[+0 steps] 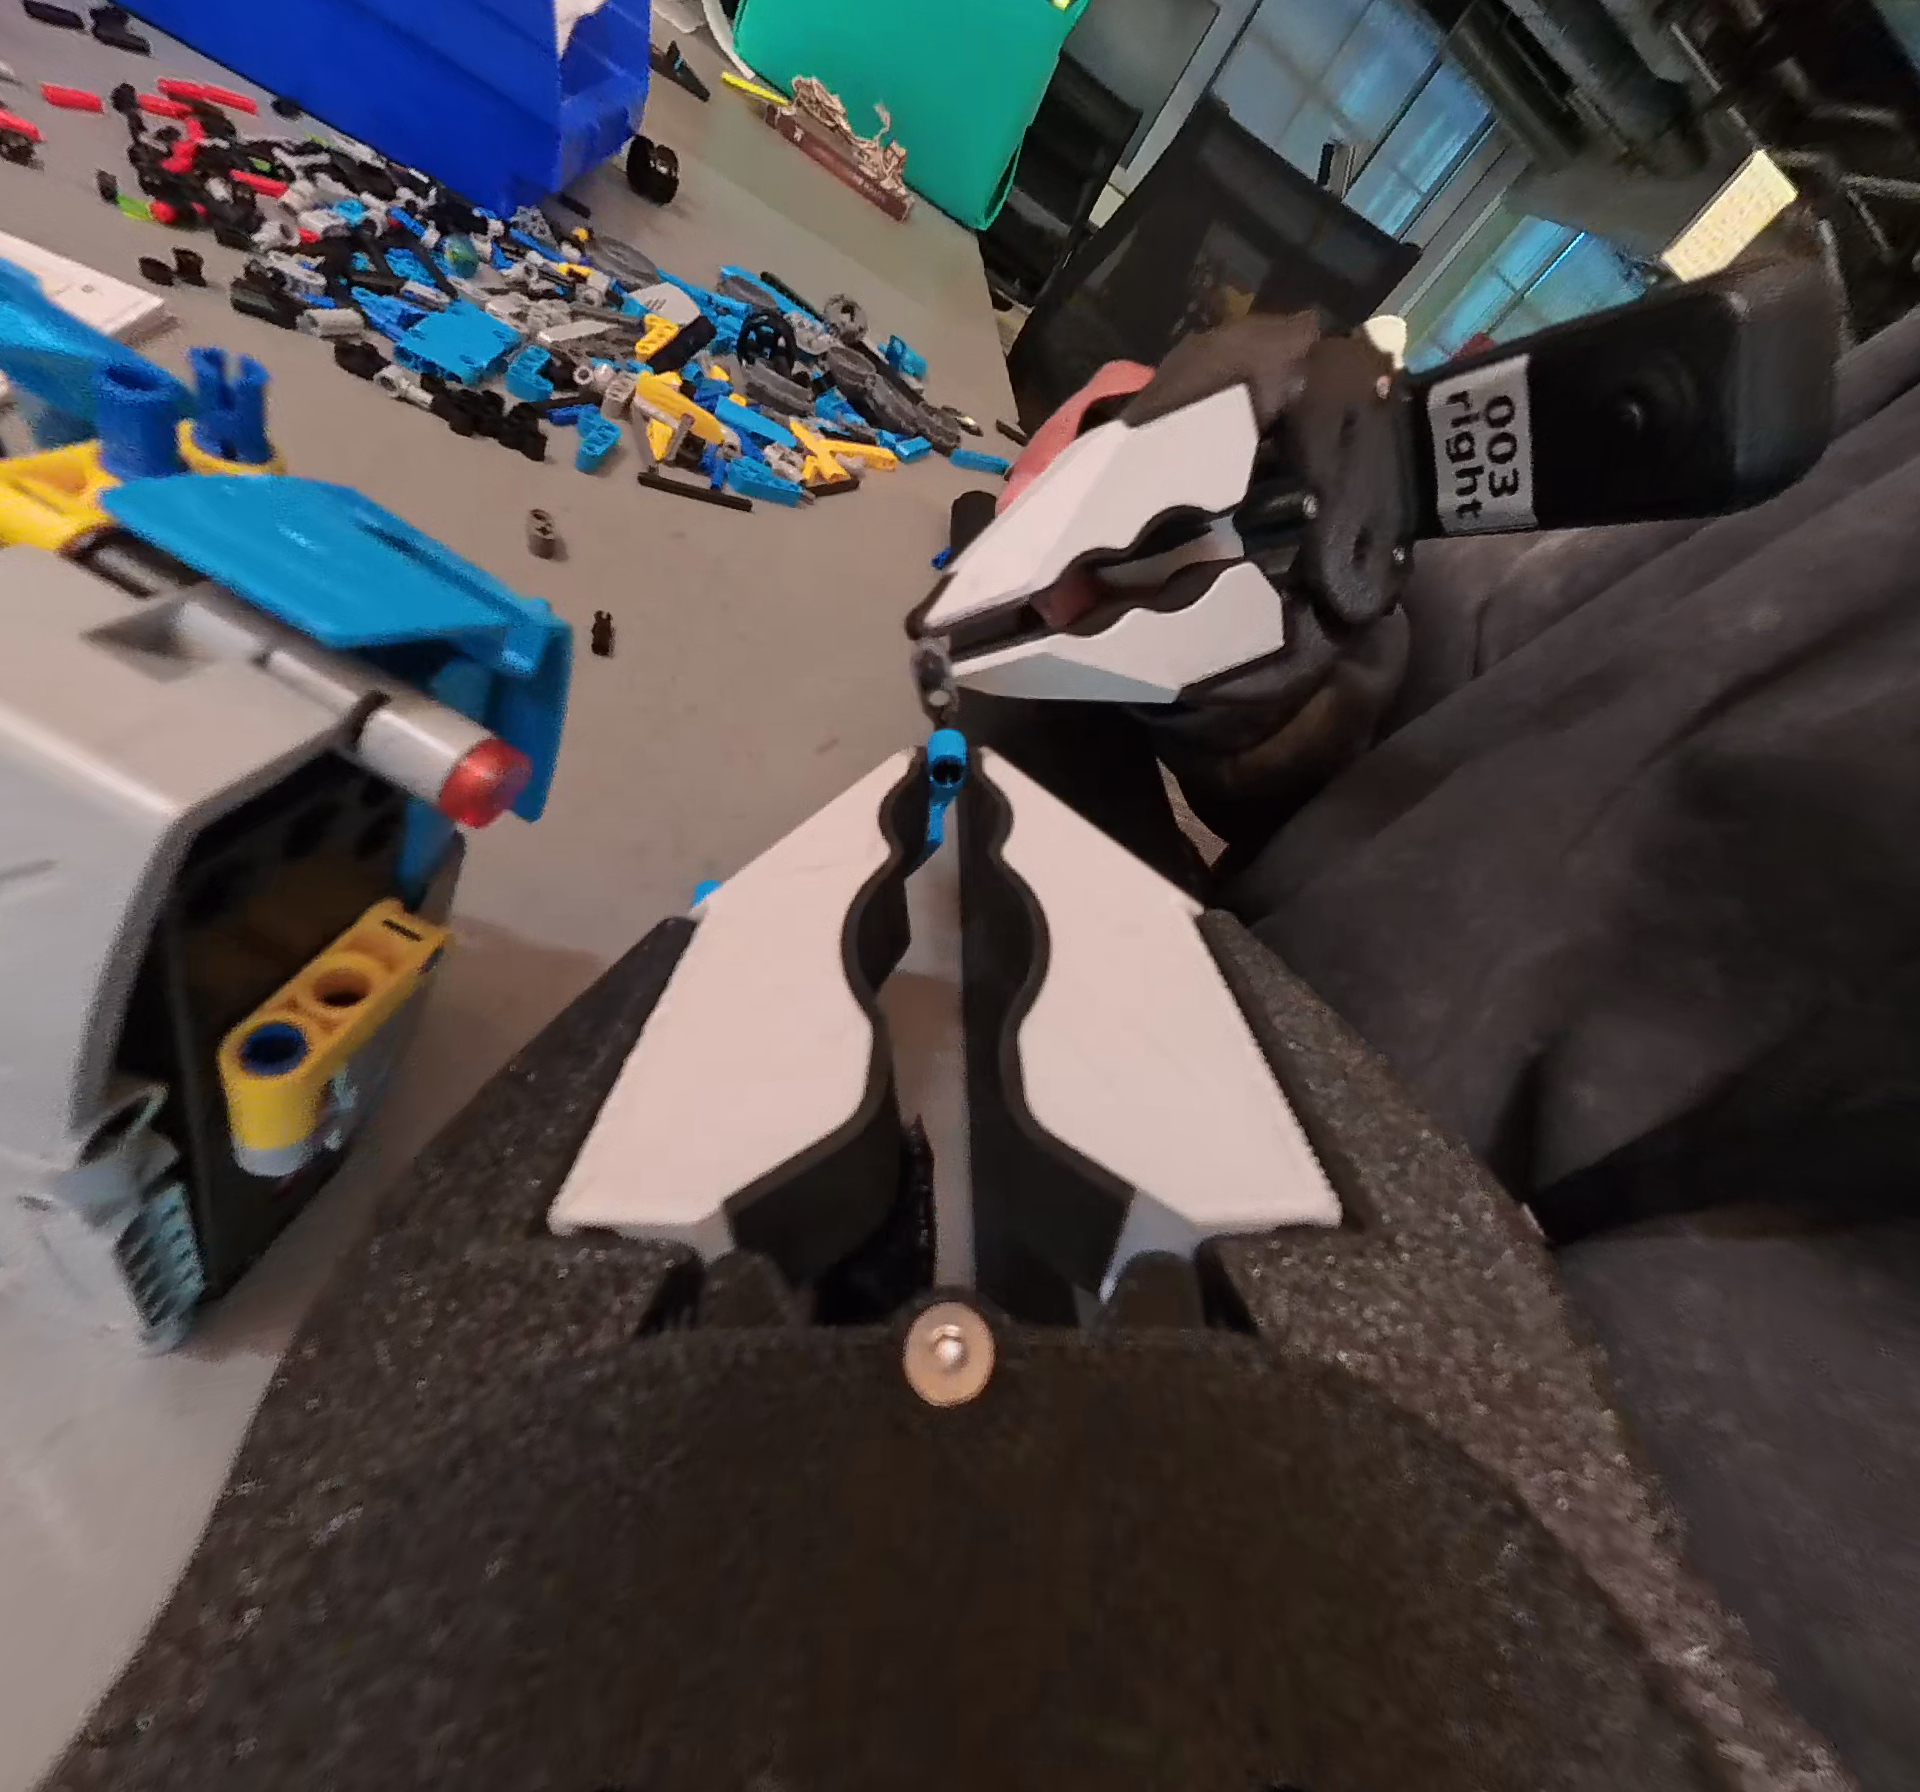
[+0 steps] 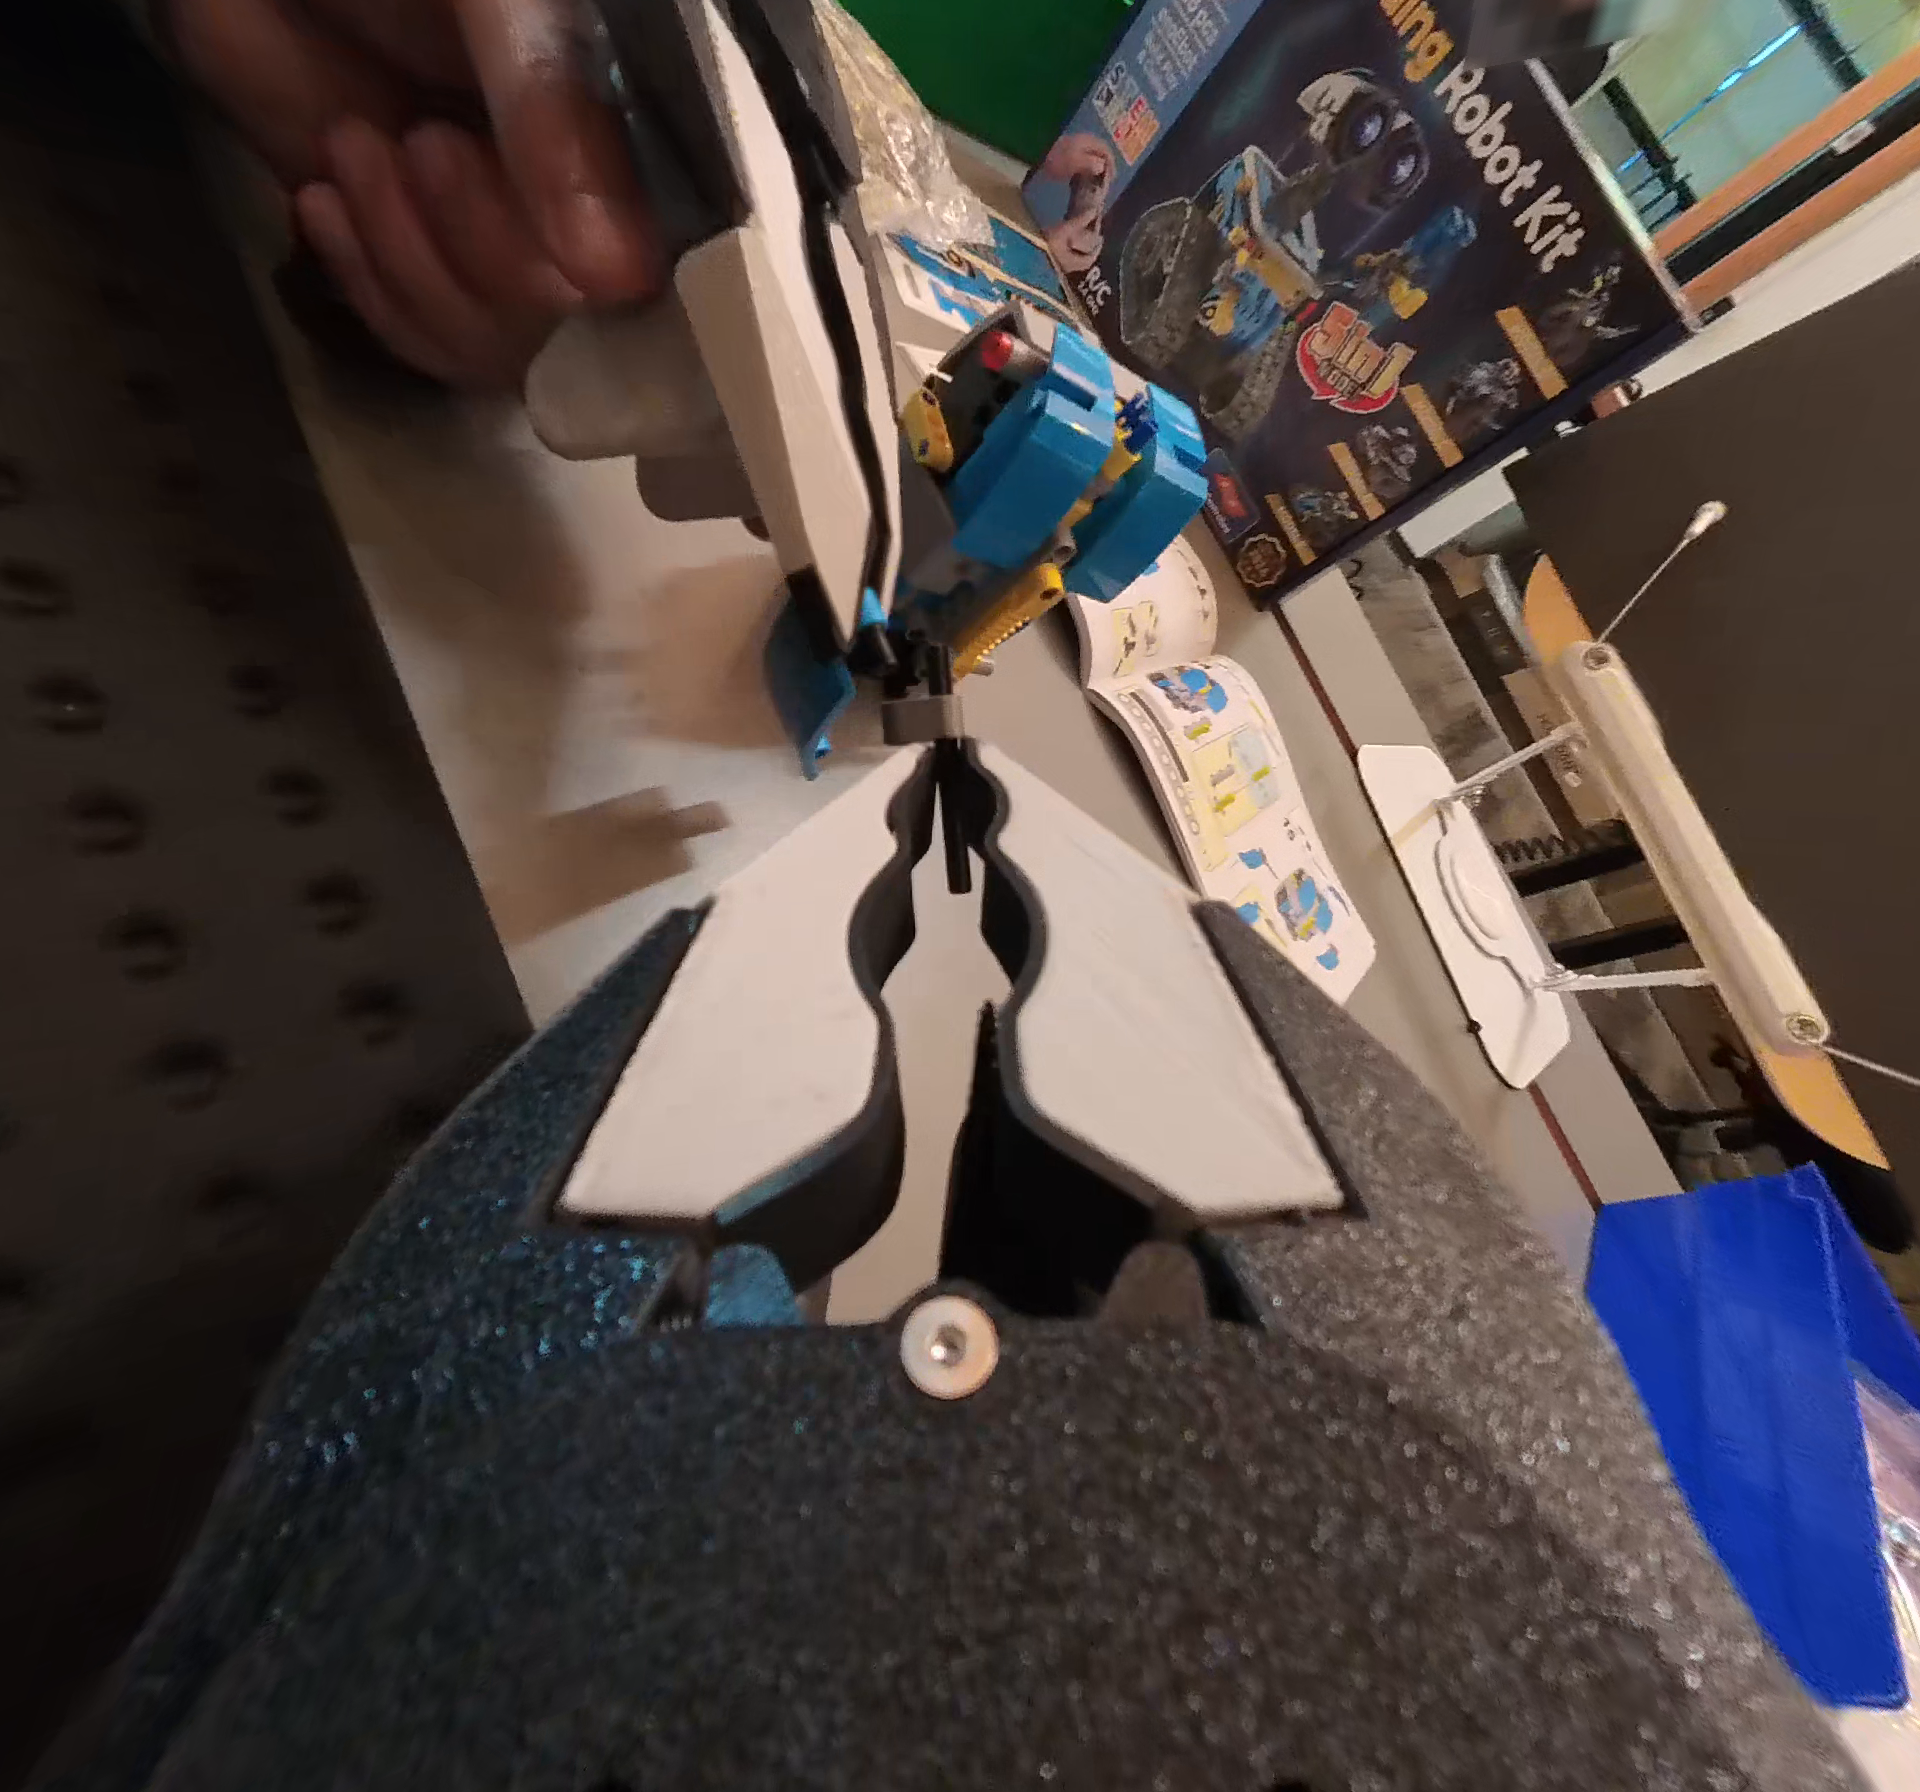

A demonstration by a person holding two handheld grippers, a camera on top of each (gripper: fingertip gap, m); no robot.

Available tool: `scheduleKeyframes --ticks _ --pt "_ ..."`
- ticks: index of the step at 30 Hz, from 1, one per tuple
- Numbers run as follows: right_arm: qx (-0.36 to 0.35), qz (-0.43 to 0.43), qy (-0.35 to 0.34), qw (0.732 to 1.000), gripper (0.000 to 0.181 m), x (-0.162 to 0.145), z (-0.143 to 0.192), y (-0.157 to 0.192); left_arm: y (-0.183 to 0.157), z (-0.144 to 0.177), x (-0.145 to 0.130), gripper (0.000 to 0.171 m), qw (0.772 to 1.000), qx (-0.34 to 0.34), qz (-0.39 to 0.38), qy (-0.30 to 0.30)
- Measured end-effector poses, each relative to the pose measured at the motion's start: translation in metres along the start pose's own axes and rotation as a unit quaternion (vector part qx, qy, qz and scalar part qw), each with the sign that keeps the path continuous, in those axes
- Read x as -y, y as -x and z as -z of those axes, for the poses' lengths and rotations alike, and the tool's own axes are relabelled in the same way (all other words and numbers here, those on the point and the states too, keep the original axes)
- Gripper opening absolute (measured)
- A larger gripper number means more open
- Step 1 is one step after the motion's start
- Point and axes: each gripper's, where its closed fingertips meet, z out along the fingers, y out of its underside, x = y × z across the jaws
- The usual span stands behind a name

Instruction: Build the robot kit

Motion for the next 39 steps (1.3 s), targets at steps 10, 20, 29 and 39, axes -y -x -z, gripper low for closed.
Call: scheduleKeyframes --ticks 10,20,29,39 --pt "-0.004 0.037 0.005 0.999 0.004 0.005 -0.003 0.006 0.000 -0.001 -0.004 0.005 1.000 -0.005 0.012 0.011" --pt "-0.037 0.126 0.007 0.991 0.000 0.022 -0.007 0.018 0.005 0.000 -0.006 0.005 1.000 0.001 0.026 0.014" --pt "0.153 -0.211 0.050 0.964 0.013 -0.055 0.021 -0.015 0.011 -0.003 -0.030 0.006 0.993 0.050 -0.049 0.091" --pt "0.213 -0.259 0.163 0.928 0.034 -0.099 -0.018 -0.009 0.003 -0.008 -0.035 0.006 0.986 0.050 -0.114 0.108"
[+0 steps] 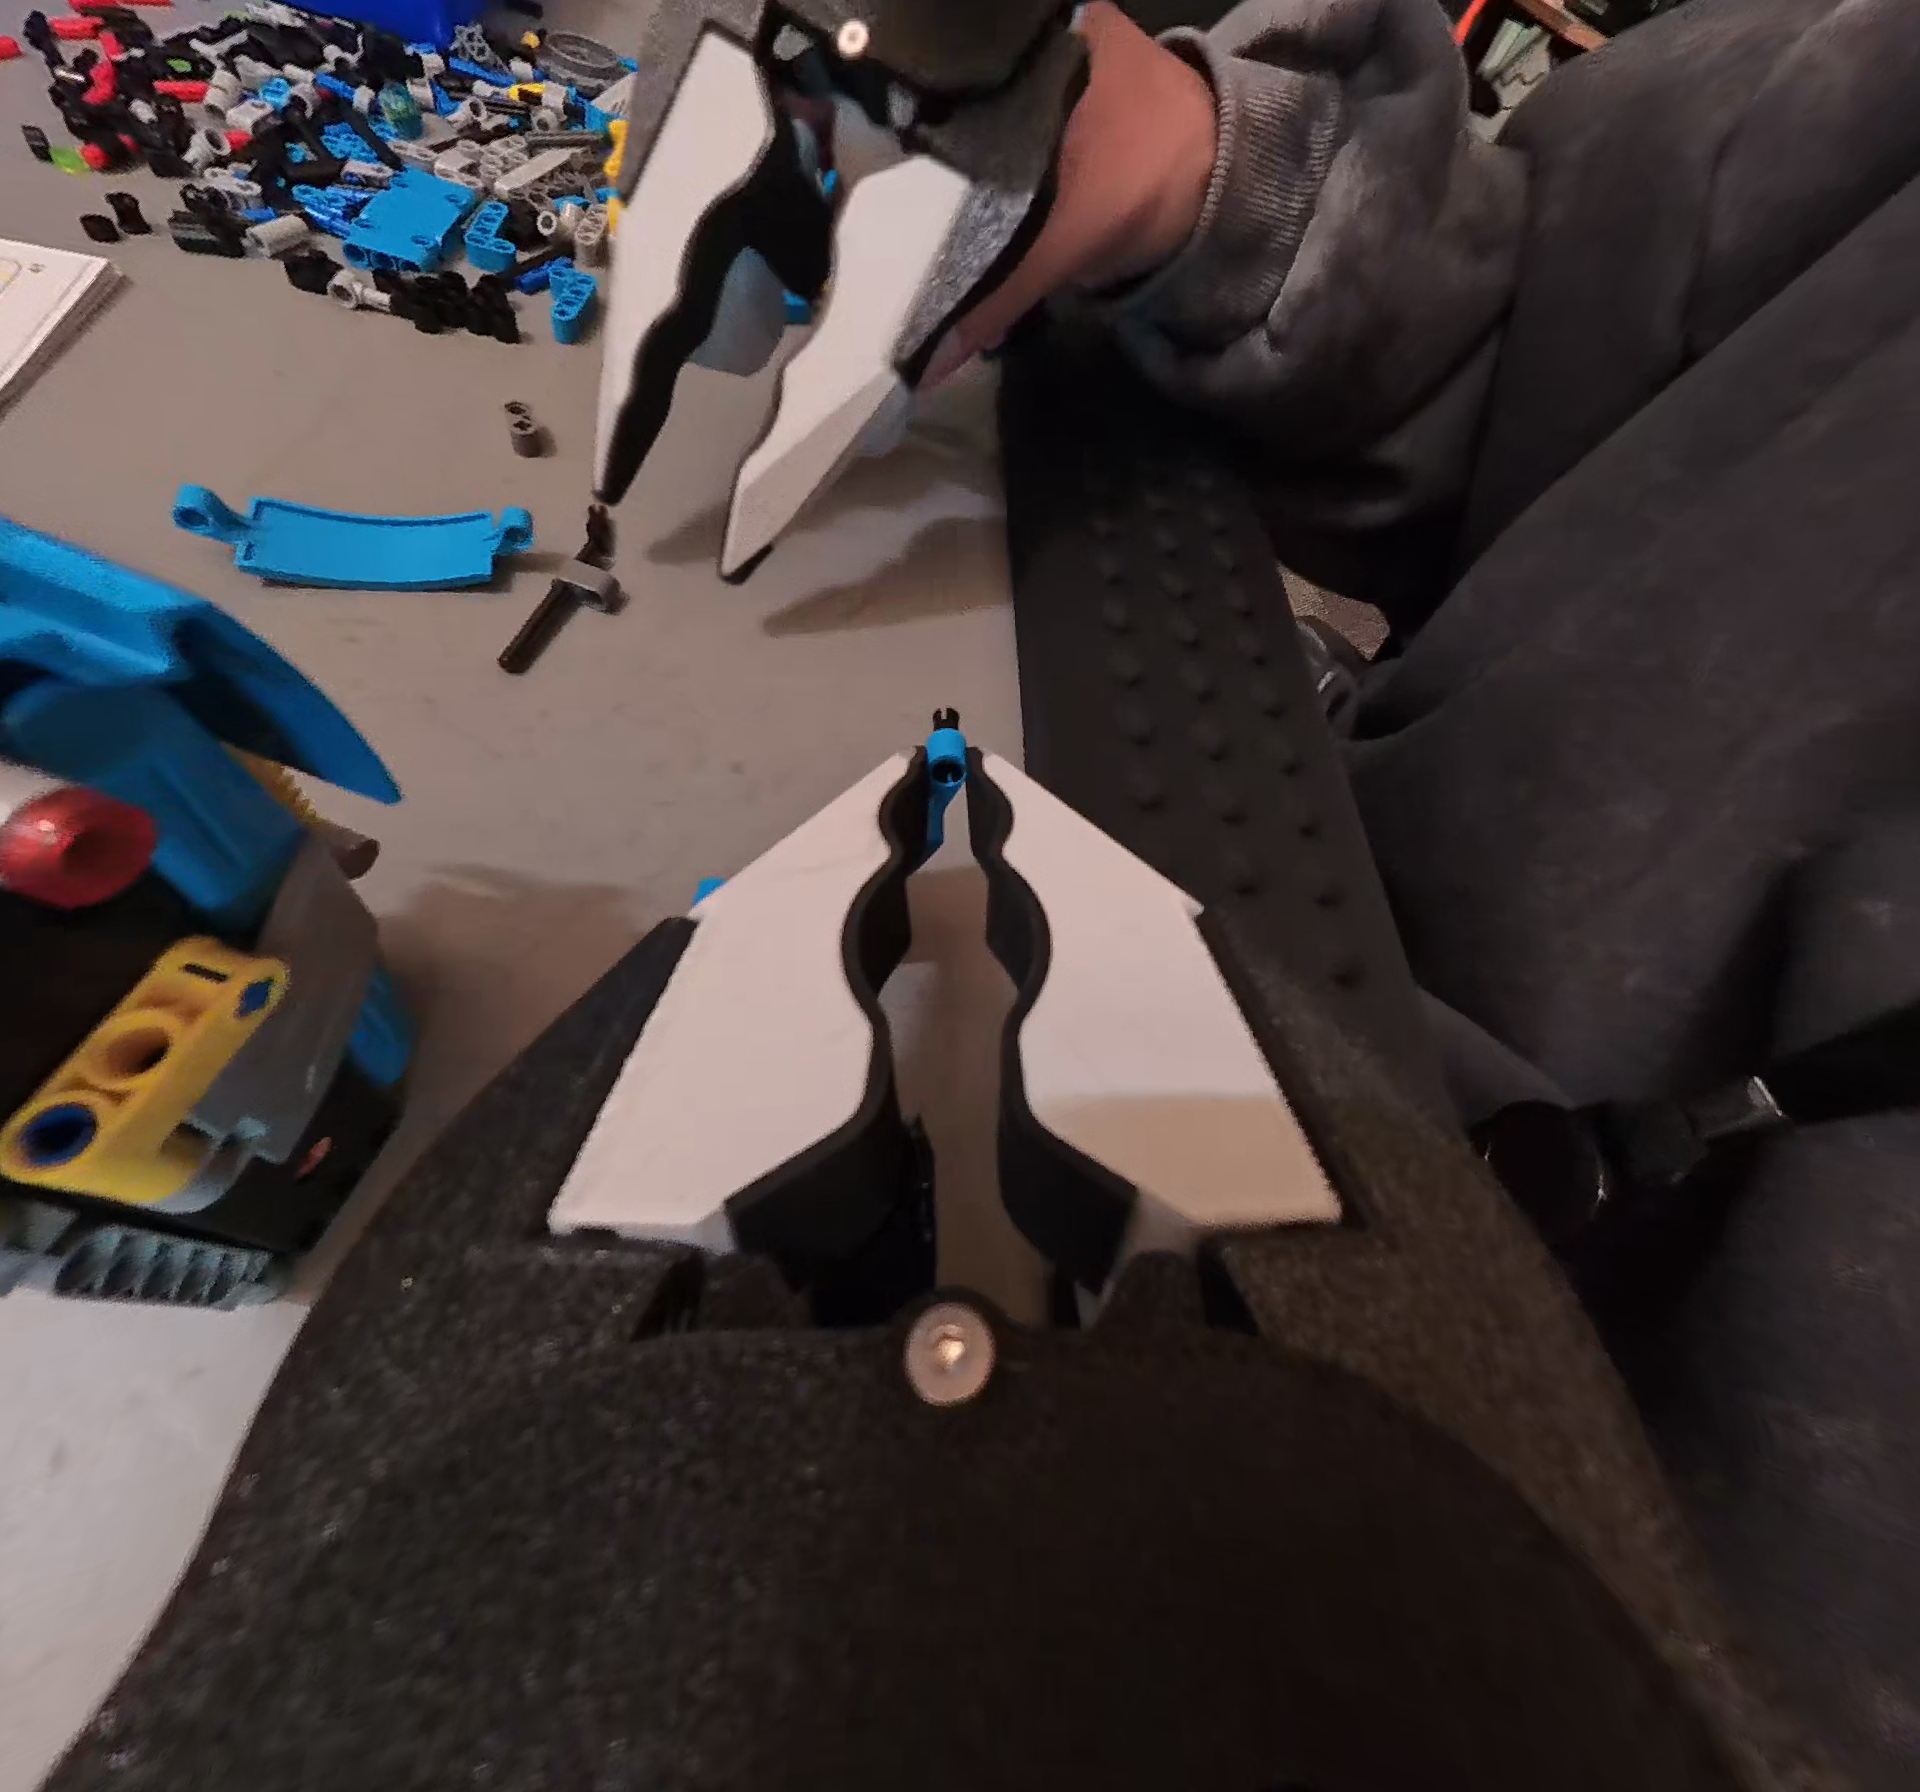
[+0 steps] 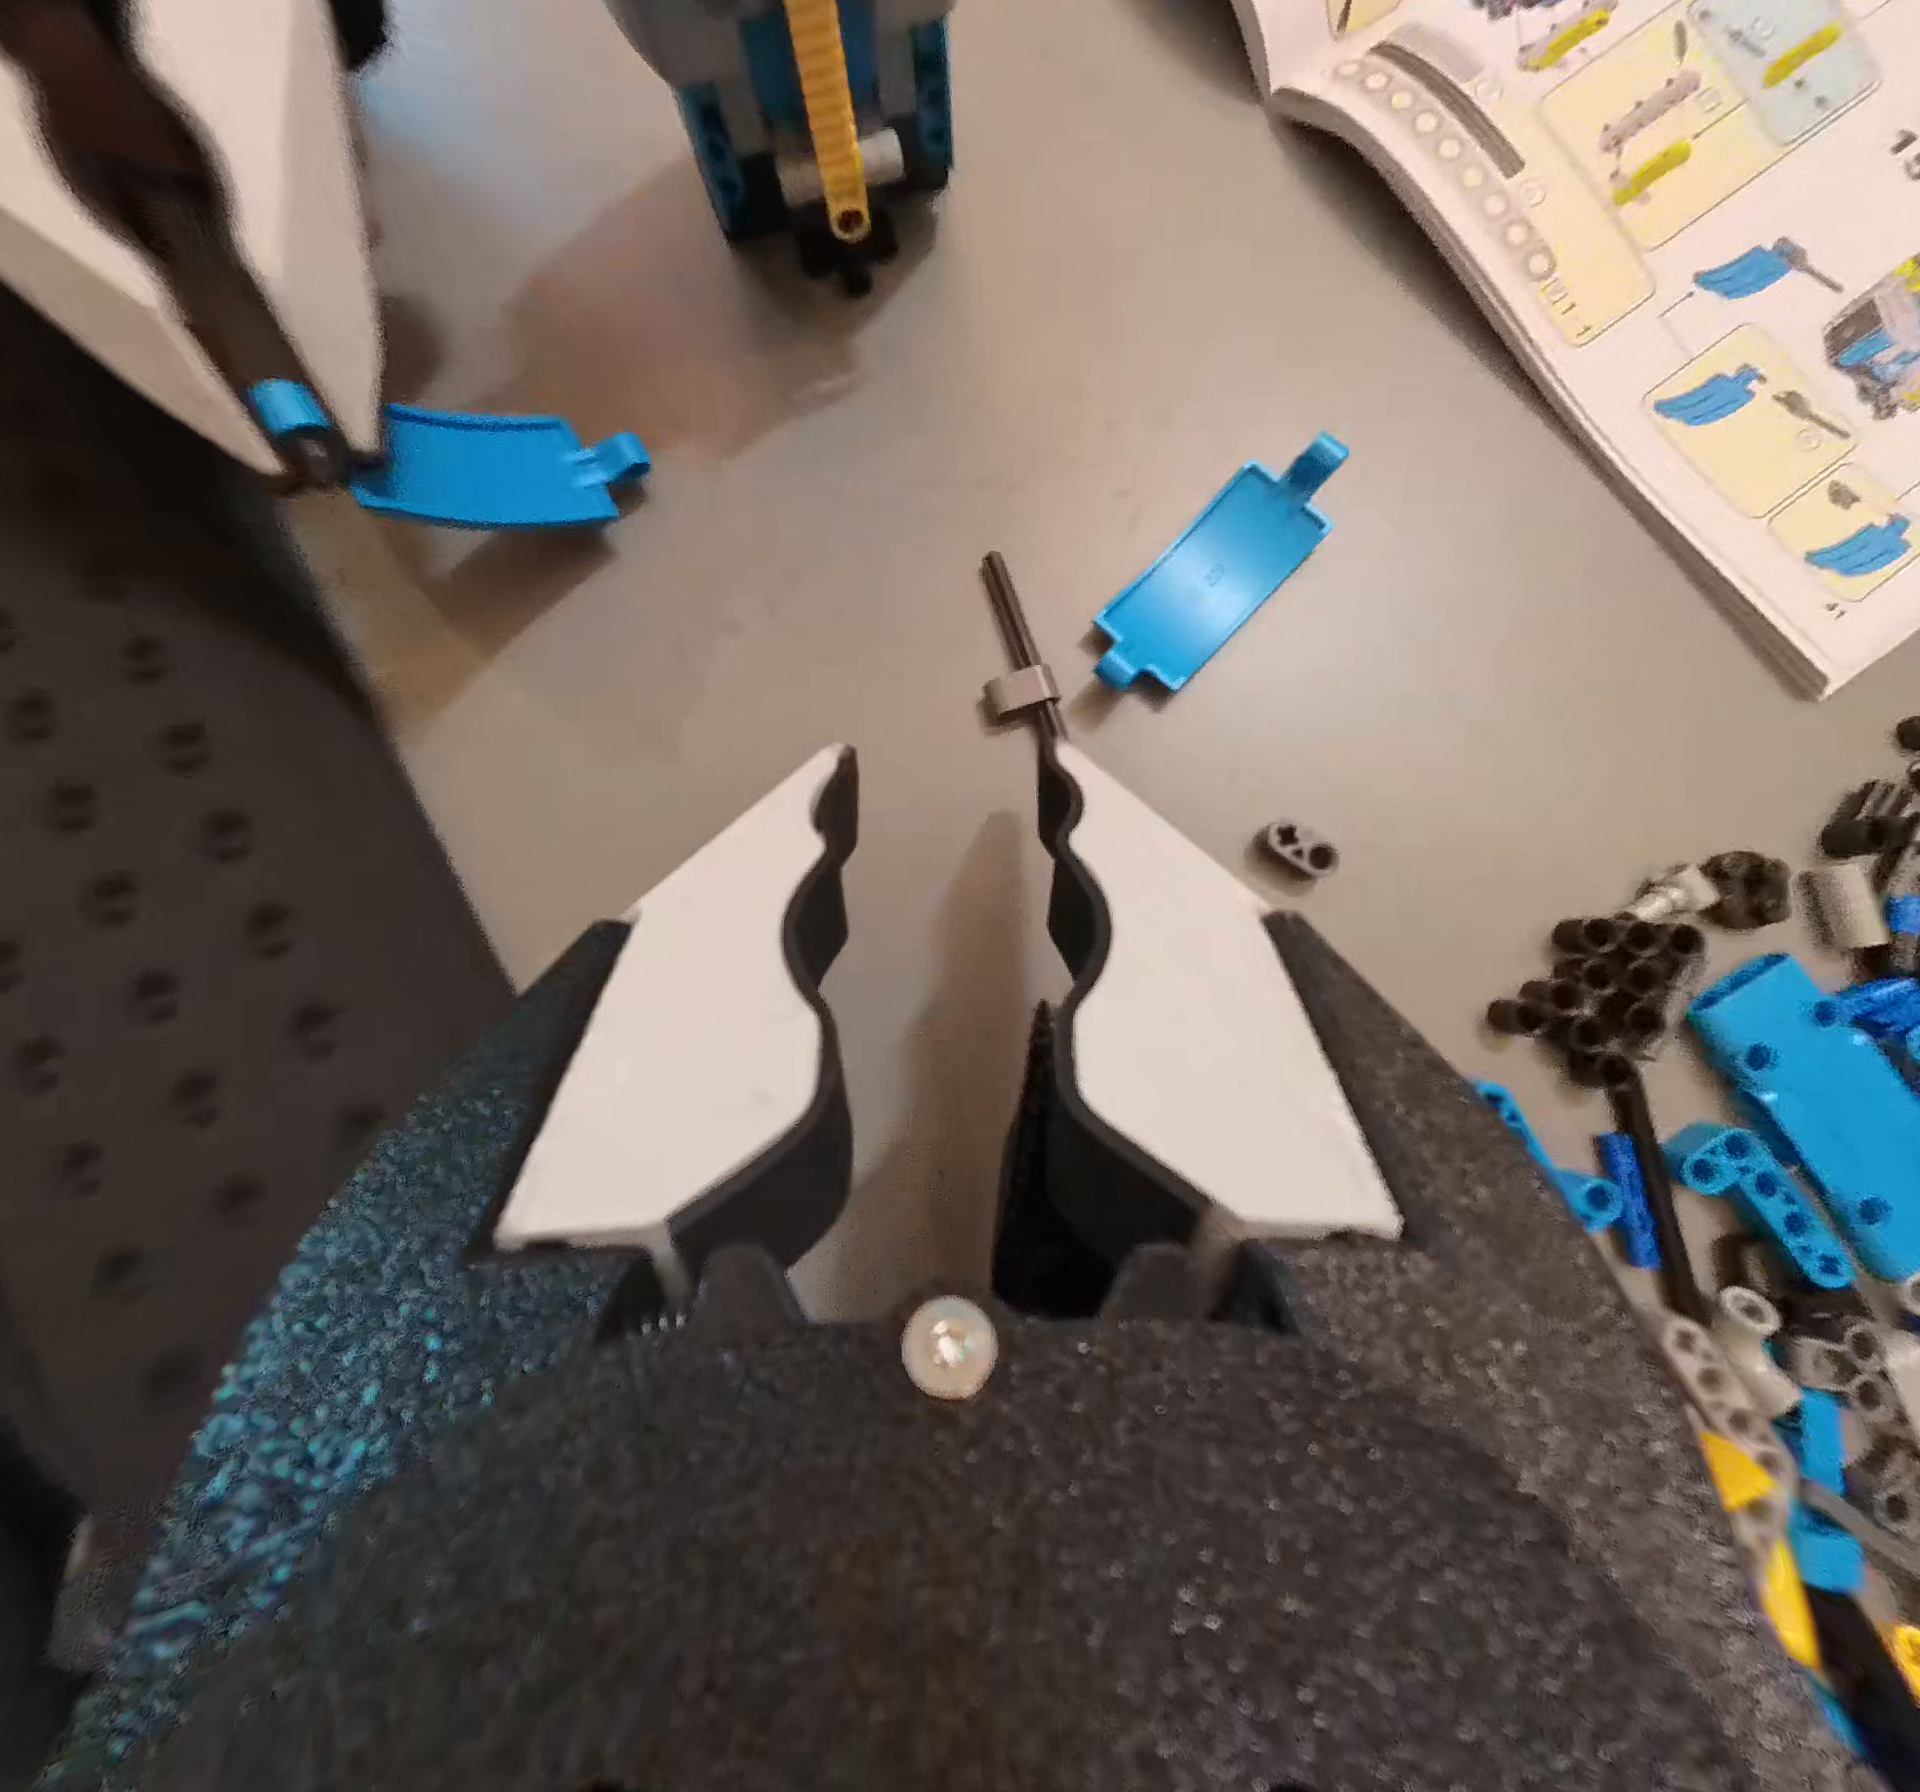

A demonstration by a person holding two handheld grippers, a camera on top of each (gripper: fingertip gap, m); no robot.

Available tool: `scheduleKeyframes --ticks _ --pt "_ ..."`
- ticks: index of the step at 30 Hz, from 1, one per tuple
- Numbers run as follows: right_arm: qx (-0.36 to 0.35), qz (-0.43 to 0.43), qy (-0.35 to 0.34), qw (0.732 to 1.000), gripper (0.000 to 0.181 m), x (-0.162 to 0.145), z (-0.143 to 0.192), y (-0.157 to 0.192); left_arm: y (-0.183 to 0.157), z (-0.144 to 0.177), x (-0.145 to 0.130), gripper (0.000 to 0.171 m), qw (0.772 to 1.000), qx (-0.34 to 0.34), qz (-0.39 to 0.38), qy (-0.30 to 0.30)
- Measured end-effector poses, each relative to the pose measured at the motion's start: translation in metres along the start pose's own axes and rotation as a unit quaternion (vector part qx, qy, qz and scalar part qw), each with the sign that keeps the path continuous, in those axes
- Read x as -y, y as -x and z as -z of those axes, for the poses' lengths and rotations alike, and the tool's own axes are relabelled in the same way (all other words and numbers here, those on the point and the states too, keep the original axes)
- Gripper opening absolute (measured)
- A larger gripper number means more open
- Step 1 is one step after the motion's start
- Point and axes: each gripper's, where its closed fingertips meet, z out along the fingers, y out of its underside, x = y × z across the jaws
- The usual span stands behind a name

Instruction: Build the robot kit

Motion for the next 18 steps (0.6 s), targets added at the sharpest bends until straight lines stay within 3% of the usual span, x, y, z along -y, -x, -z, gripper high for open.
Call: scheduleKeyframes --ticks 6,10,12,18 --pt "-0.004 -0.021 0.006 1.000 0.032 0.004 -0.016 -0.004 0.000 0.002 0.001 0.006 1.000 -0.001 0.001 -0.005" --pt "-0.038 0.010 0.027 0.999 0.032 -0.002 -0.022 -0.011 0.000 0.002 0.001 0.006 1.000 -0.004 0.005 -0.006" --pt "-0.018 -0.002 0.033 0.999 0.025 -0.004 -0.022 -0.006 -0.001 0.002 0.001 0.006 1.000 -0.004 0.004 -0.005" --pt "0.057 -0.015 0.028 0.998 0.028 -0.003 -0.018 0.026 -0.001 0.002 0.001 0.006 1.000 -0.007 0.008 -0.005"
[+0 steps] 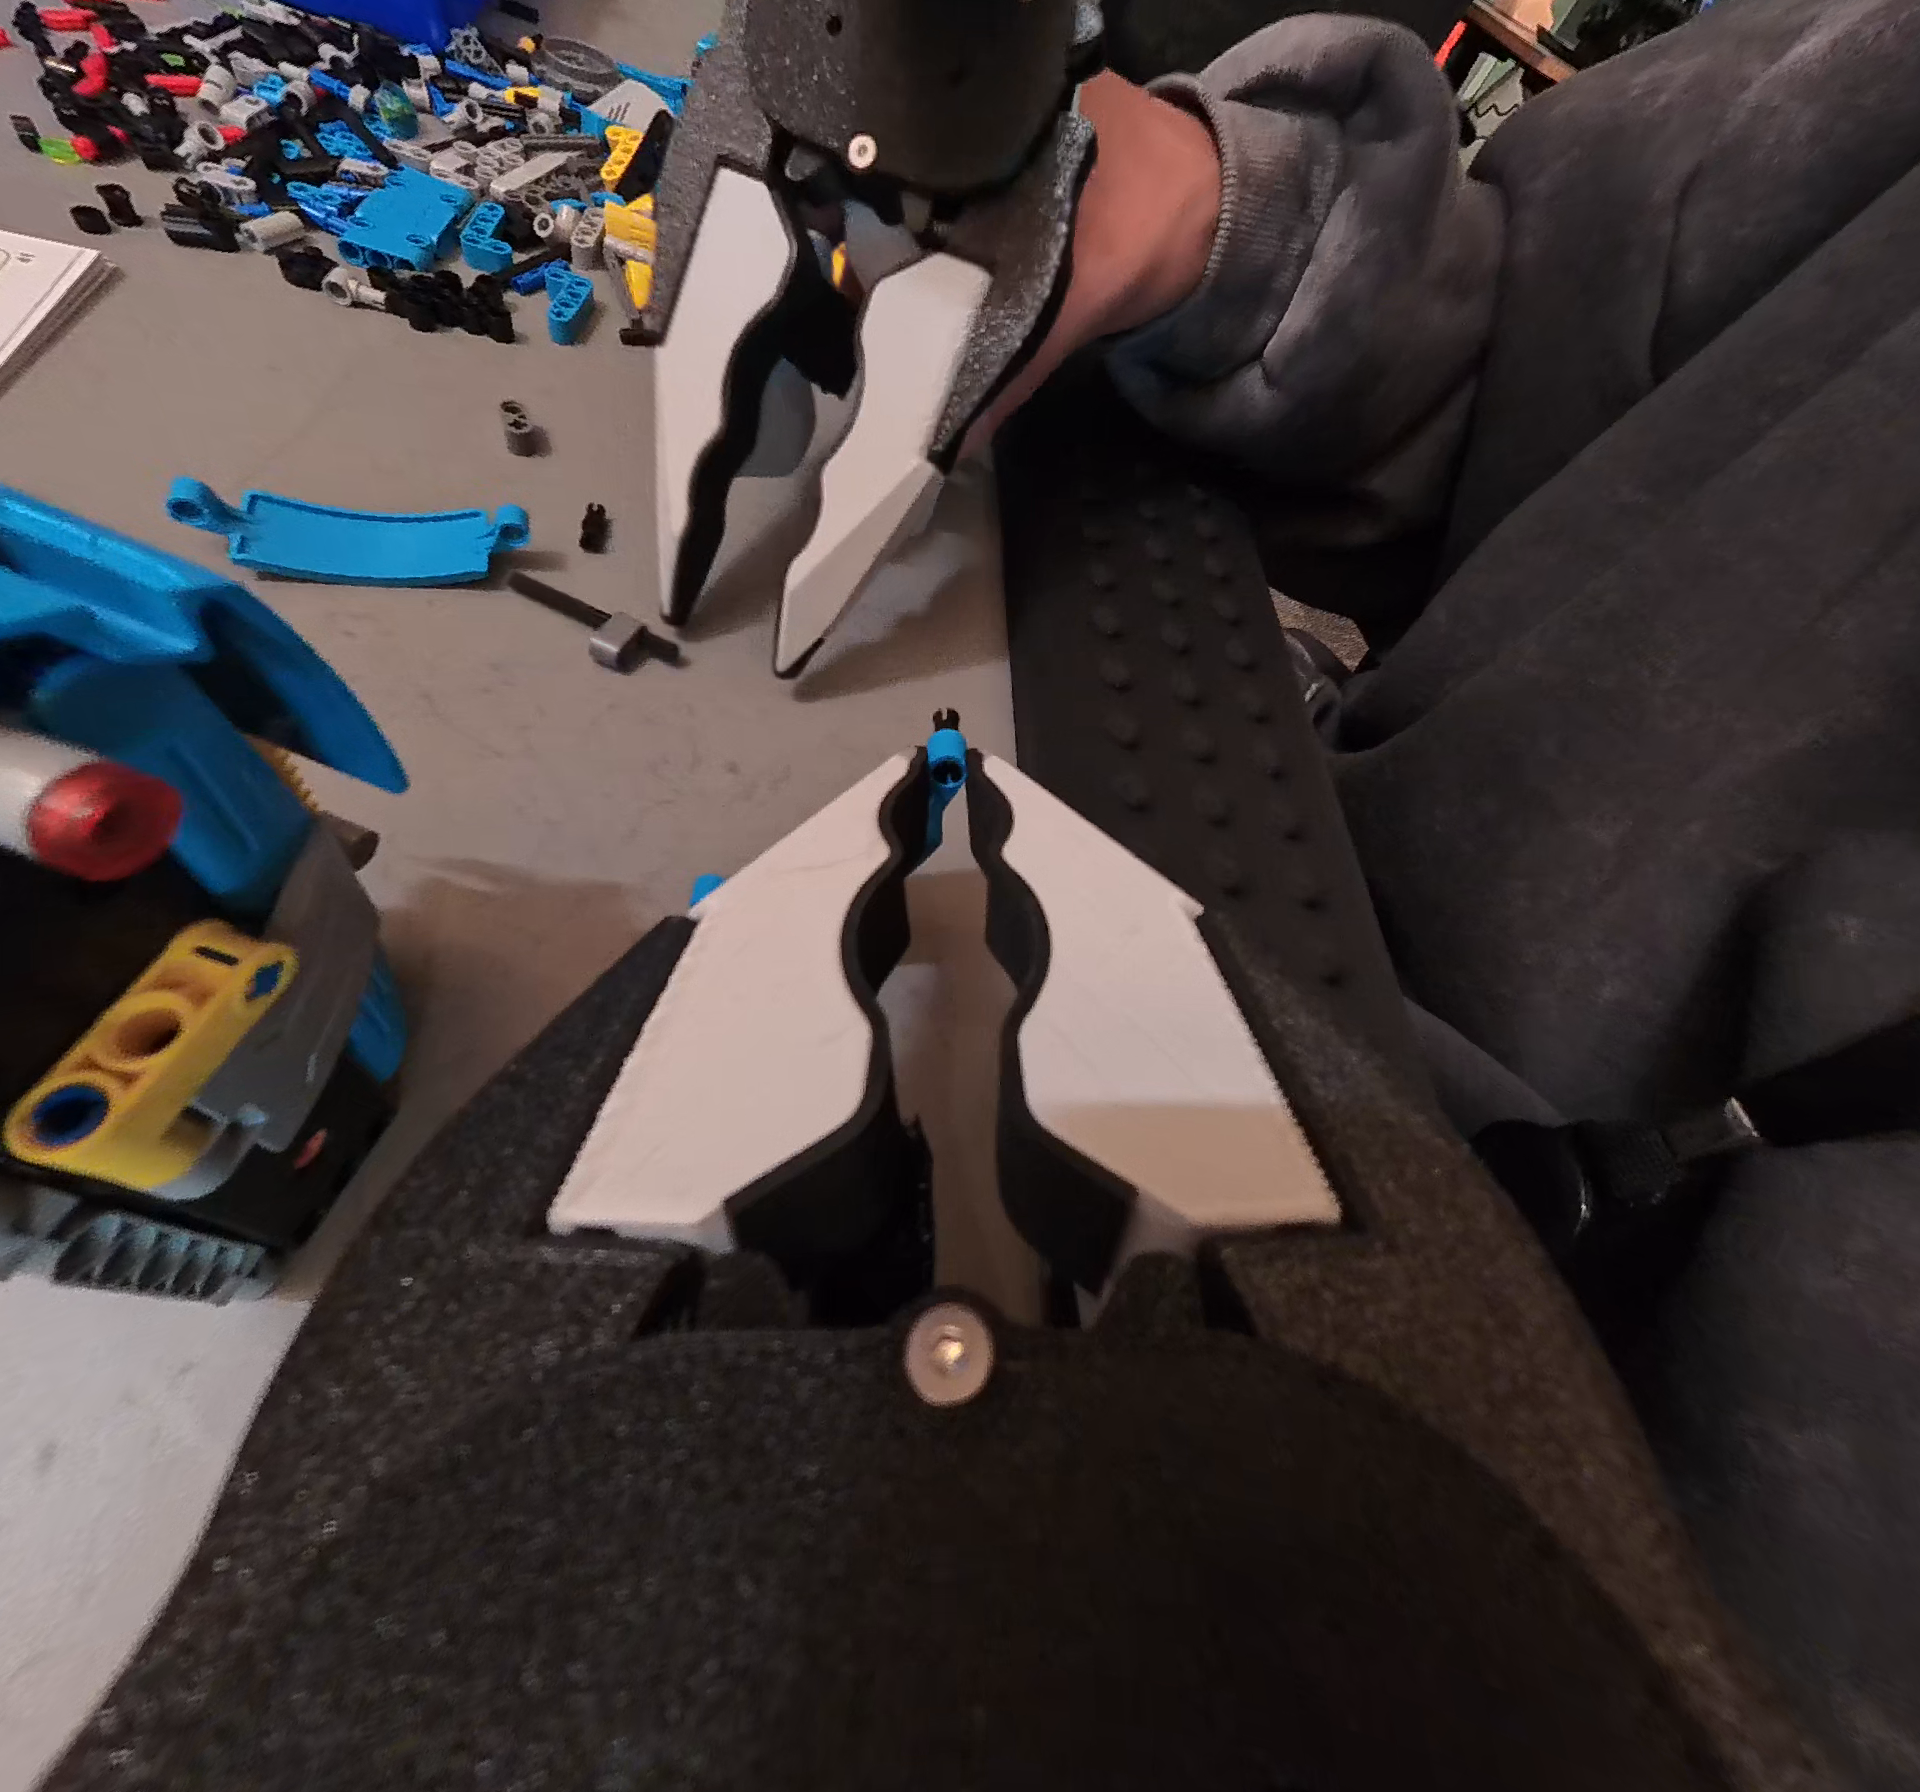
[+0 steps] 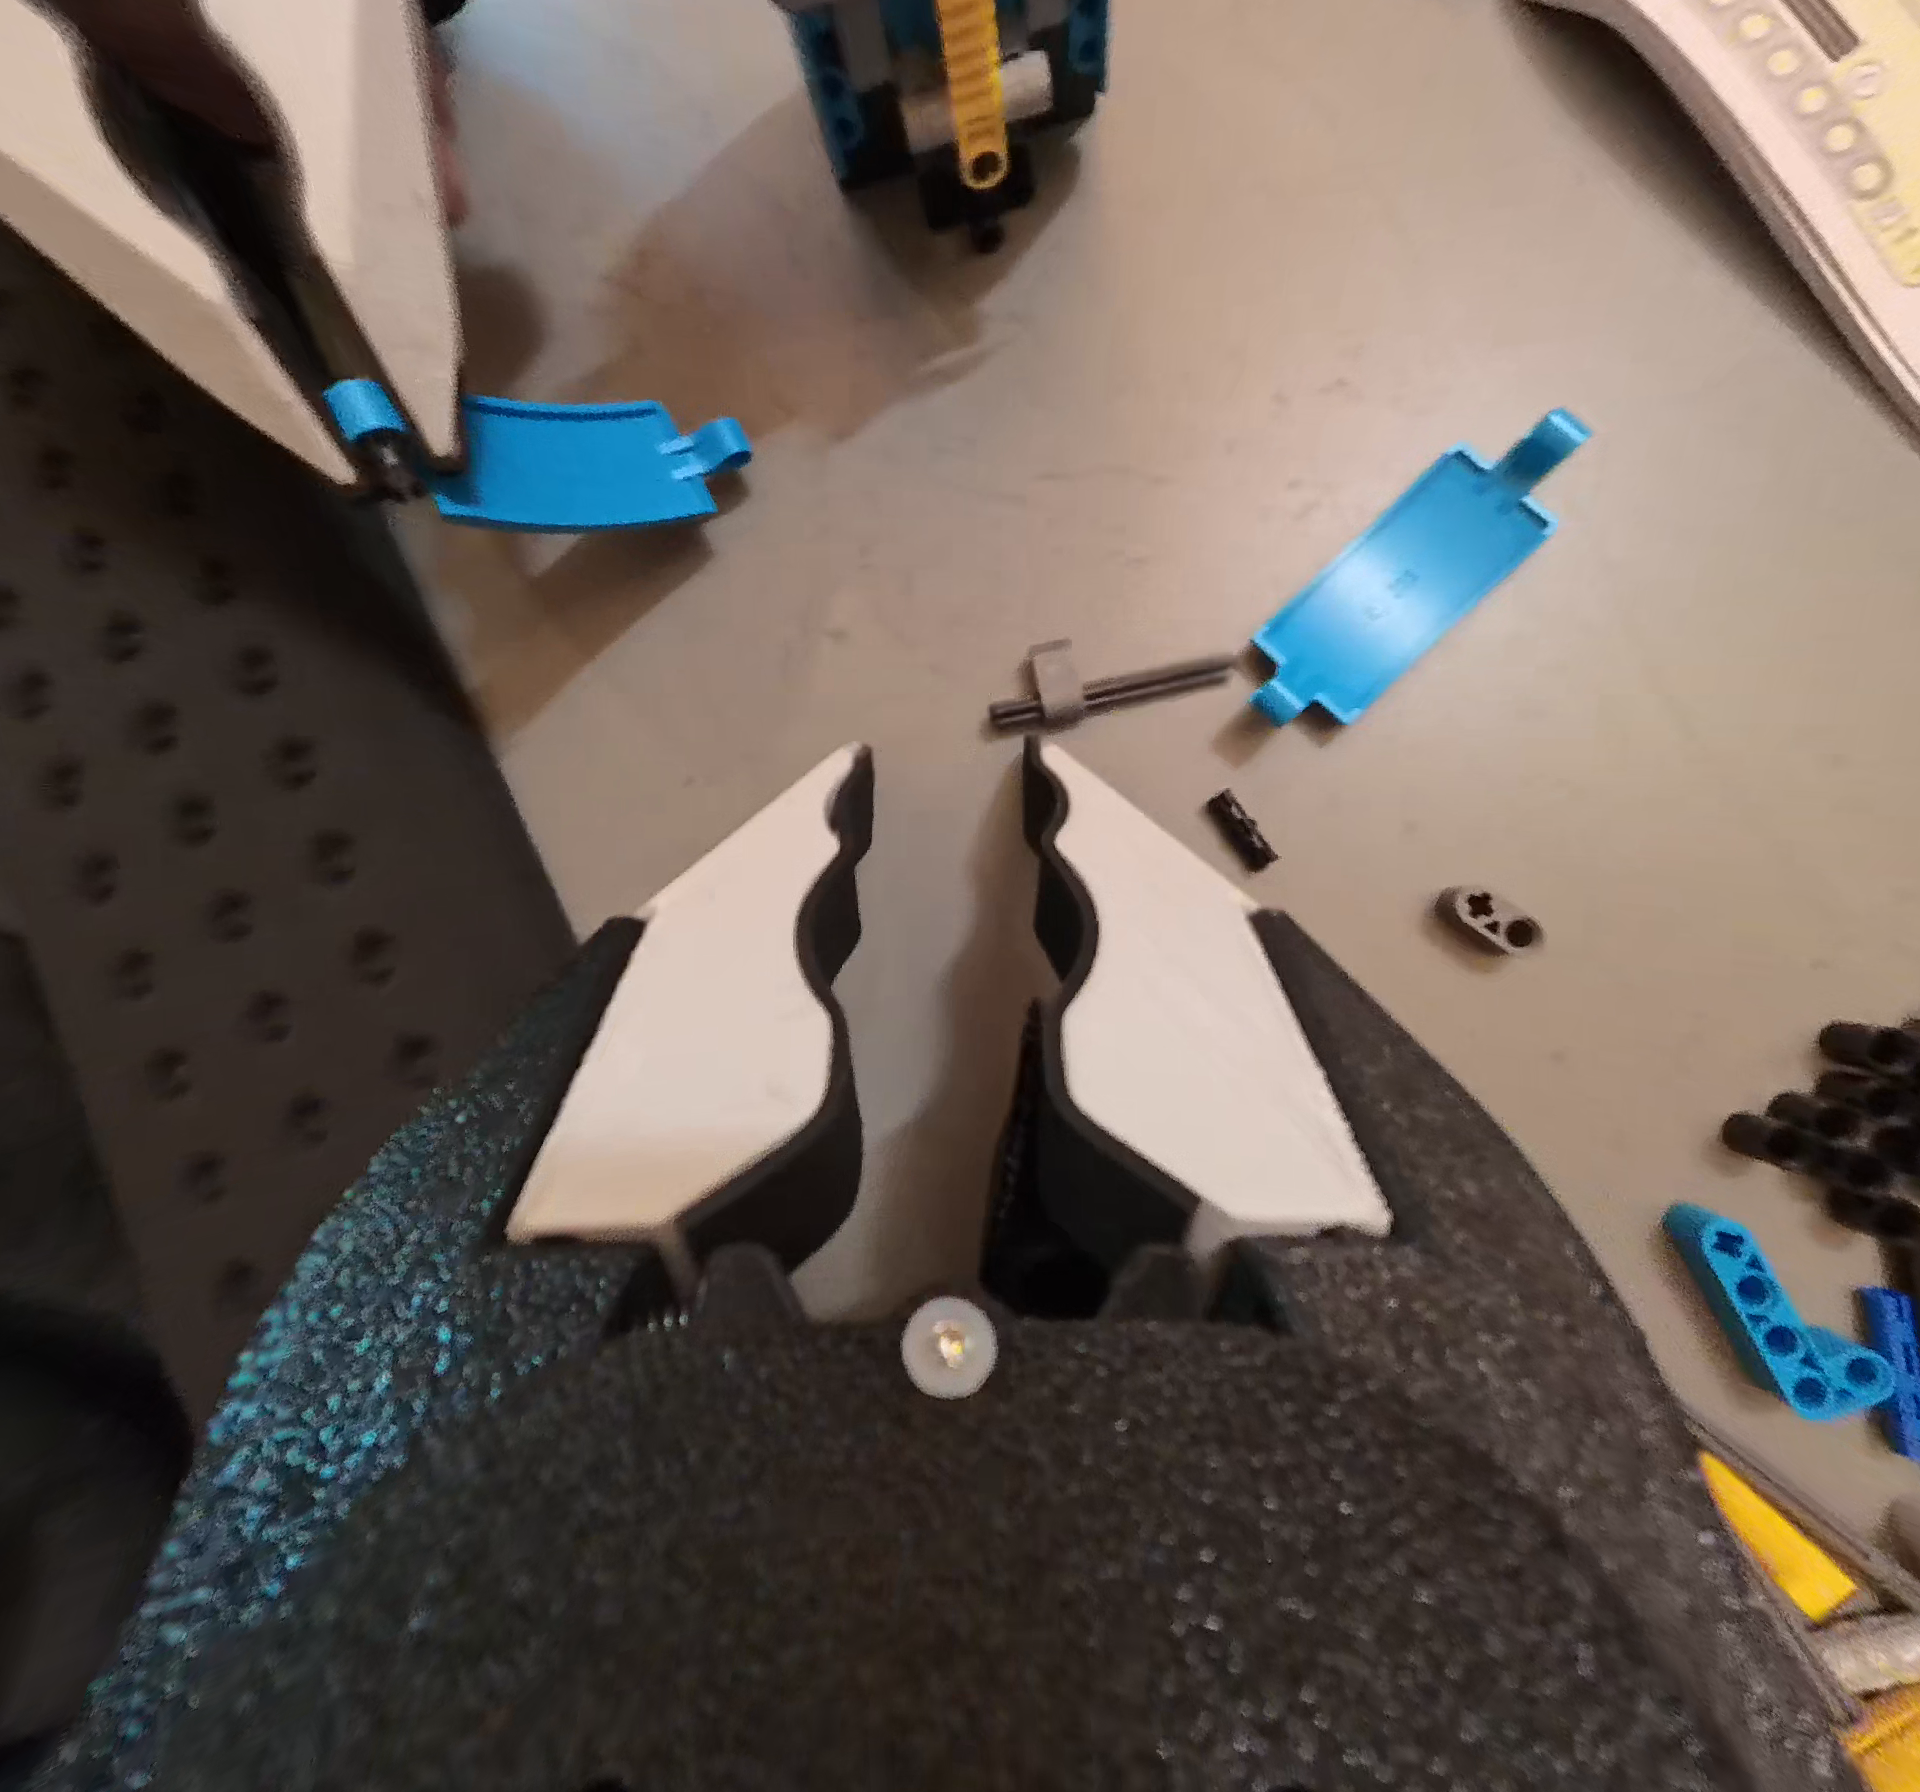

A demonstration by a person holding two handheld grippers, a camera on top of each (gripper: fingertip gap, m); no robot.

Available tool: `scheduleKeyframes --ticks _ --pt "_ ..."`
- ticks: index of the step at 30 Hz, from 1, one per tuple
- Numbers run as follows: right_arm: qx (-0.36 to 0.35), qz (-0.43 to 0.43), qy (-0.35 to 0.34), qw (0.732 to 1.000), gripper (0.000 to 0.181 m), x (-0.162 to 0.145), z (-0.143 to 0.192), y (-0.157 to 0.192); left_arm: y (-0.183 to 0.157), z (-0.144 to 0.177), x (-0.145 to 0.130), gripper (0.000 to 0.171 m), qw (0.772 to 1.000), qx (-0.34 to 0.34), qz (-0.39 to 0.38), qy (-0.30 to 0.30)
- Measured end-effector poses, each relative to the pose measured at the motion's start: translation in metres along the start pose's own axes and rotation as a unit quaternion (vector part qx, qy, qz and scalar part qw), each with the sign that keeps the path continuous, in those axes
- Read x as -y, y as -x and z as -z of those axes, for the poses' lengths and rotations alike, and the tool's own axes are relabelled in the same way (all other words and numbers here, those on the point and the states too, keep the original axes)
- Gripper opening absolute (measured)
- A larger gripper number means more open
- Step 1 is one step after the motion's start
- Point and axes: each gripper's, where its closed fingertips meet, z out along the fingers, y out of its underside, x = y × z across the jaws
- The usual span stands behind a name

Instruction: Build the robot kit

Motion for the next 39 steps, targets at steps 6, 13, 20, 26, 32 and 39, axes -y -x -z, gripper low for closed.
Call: scheduleKeyframes --ticks 6,13,20,26,32,39 --pt "0.021 0.113 -0.032 0.993 0.028 0.016 0.011 -0.007 -0.001 0.001 0.000 0.006 1.000 -0.005 0.005 -0.002" --pt "0.123 0.187 0.010 0.975 0.030 0.008 -0.006 -0.027 -0.005 0.000 -0.002 0.006 1.000 -0.013 -0.007 0.005" --pt "0.111 0.217 0.010 0.970 0.024 0.007 -0.008 -0.015 -0.007 0.001 -0.002 0.006 1.000 -0.021 -0.006 0.003" --pt "0.117 0.249 -0.010 0.961 0.026 0.011 -0.010 -0.013 -0.008 0.001 -0.003 0.006 1.000 -0.025 -0.003 0.004" --pt "0.175 0.210 0.018 0.962 0.026 0.008 -0.008 -0.010 -0.008 0.001 -0.004 0.006 1.000 -0.025 -0.004 0.007" --pt "0.145 0.252 0.017 0.957 0.020 0.001 -0.005 -0.006 -0.009 0.001 -0.004 0.006 1.000 -0.029 -0.004 0.008"
